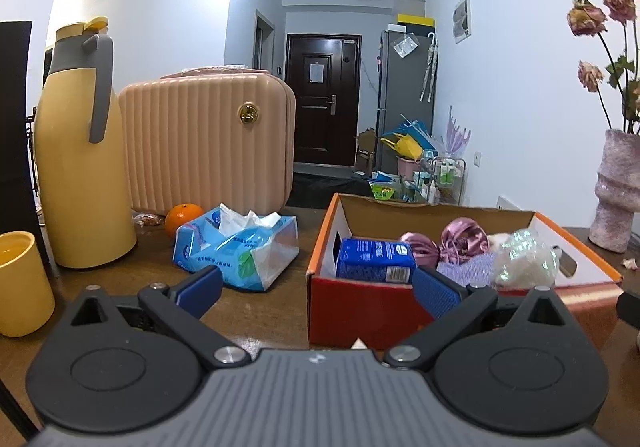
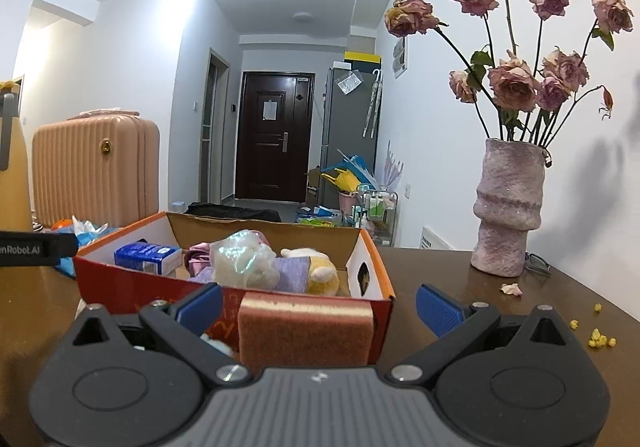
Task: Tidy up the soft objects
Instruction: 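Withdraw both grippers from the box toward the items left on the table, then close the right gripper on the lavender fuzzy loop on the table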
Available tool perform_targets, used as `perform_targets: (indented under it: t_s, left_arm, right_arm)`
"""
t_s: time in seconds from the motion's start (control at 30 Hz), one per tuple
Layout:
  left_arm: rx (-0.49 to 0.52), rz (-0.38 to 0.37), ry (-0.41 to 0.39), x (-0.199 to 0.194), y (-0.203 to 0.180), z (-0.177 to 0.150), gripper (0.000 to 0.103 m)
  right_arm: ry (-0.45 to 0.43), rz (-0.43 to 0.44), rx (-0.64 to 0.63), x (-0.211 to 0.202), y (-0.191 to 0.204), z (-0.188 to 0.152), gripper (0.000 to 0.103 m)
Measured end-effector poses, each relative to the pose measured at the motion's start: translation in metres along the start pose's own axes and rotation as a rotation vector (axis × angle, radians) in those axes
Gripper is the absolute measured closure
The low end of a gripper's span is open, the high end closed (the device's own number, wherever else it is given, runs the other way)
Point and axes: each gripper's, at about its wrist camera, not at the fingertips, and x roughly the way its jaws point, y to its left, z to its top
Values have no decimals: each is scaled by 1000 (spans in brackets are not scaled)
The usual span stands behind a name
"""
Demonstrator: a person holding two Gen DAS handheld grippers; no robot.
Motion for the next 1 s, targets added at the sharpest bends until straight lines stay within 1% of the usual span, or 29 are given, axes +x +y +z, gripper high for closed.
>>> perform_targets:
  t_s: [0.23,0.5,0.73,0.87,1.0]
  left_arm:
    - [19,-12,8,-16,-3,-9,0]
    - [33,-35,37,-32,-7,-22,0]
    - [35,-46,58,-37,-7,-26,0]
    - [39,-46,69,-37,-7,-28,0]
    - [42,-41,84,-34,-8,-30,0]
  right_arm:
    - [10,21,13,-18,-8,-6,0]
    - [28,36,30,-32,-21,-10,0]
    - [40,-7,50,-34,-54,-14,0]
    - [85,-32,47,-26,-74,-20,0]
    - [131,-27,59,-15,-89,-25,0]
